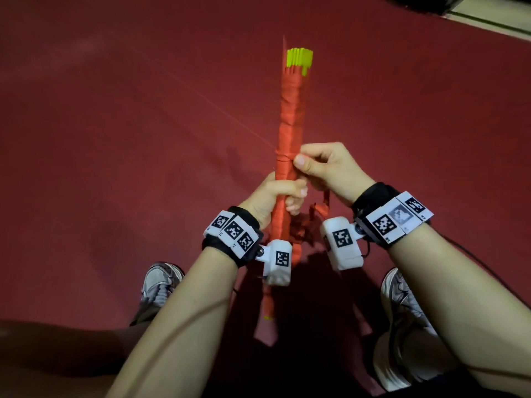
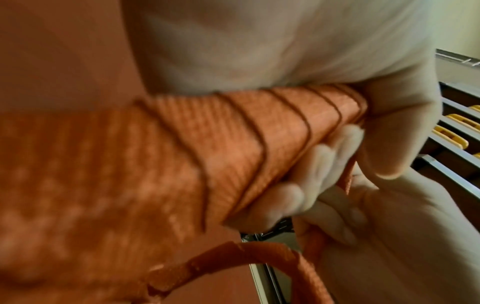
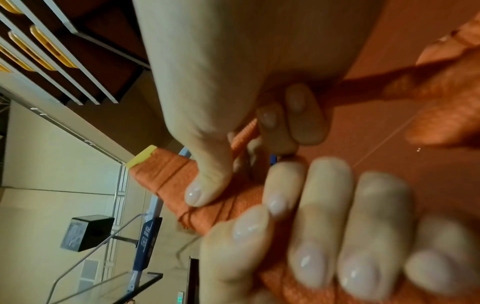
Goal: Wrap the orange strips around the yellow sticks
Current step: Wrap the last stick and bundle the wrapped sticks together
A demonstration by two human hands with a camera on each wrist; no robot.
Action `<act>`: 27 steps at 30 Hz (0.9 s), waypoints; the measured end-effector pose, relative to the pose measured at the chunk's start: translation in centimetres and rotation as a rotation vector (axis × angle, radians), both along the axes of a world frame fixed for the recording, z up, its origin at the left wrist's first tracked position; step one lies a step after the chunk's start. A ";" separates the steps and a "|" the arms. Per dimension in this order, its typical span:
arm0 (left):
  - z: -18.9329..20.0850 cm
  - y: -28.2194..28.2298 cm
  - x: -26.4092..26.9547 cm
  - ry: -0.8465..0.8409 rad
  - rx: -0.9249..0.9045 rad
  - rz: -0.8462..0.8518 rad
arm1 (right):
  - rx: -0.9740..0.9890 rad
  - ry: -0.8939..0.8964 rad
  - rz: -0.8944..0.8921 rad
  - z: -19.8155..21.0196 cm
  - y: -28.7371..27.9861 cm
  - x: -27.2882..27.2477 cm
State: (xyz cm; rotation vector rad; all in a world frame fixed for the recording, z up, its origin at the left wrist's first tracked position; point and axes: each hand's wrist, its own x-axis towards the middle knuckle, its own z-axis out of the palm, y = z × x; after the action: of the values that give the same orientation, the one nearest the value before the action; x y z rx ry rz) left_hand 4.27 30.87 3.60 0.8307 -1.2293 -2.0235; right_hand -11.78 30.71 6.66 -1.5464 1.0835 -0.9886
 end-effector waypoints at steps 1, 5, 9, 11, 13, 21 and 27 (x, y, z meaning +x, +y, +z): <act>0.2 0.0 -0.1 0.021 0.049 -0.008 | 0.009 -0.019 -0.024 0.0 0.0 0.2; 0.5 -0.1 -0.3 -0.092 0.061 0.204 | -0.048 -0.020 -0.272 -0.2 -0.3 1.1; 0.1 -0.1 -1.2 -0.346 -0.194 0.461 | -0.108 0.099 -0.447 0.1 -0.1 1.7; 0.6 0.0 -1.2 -0.358 -0.212 0.513 | -0.158 0.165 -0.401 0.5 0.2 2.1; 1.2 0.1 -0.6 -0.327 -0.133 0.495 | -0.214 0.239 -0.299 1.0 0.3 2.0; 2.2 0.1 0.3 -0.017 0.008 0.093 | 0.045 -0.287 0.029 1.4 0.2 0.4; 2.5 0.3 0.2 0.053 0.080 -0.123 | 0.182 -0.402 0.095 1.0 -0.2 -0.7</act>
State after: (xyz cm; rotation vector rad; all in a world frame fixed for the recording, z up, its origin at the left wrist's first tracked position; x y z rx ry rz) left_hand 4.51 31.19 6.10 0.7503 -1.2027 -2.1914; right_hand -12.48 30.51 7.67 -1.1768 0.7854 -1.0489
